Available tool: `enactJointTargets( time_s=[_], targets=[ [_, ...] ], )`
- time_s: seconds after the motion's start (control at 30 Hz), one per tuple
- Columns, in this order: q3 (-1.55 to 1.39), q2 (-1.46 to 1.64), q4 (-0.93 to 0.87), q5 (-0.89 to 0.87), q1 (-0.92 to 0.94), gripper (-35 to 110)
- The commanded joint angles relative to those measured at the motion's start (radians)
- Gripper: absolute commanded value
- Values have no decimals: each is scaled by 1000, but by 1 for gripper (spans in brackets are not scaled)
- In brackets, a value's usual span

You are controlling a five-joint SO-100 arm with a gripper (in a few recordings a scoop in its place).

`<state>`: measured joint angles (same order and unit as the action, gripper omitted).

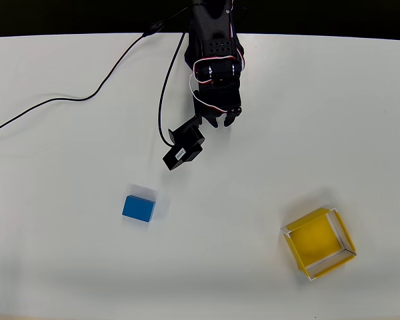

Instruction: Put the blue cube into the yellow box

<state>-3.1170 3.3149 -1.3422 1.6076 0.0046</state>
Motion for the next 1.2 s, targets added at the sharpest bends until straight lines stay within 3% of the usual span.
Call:
enactJointTargets(
  time_s=[0.0,0.17,0.47,0.57,0.7,0.87,1.17],
  targets=[
    [-28,31,-11,-63,-46,7],
    [-28,31,-12,-41,-32,0],
    [-28,31,-12,-34,-31,0],
    [-28,21,23,23,44,0],
    [-8,-91,261,104,219,4],
    [60,-351,676,176,382,22],
    [419,-933,1002,146,572,44]
  ],
)
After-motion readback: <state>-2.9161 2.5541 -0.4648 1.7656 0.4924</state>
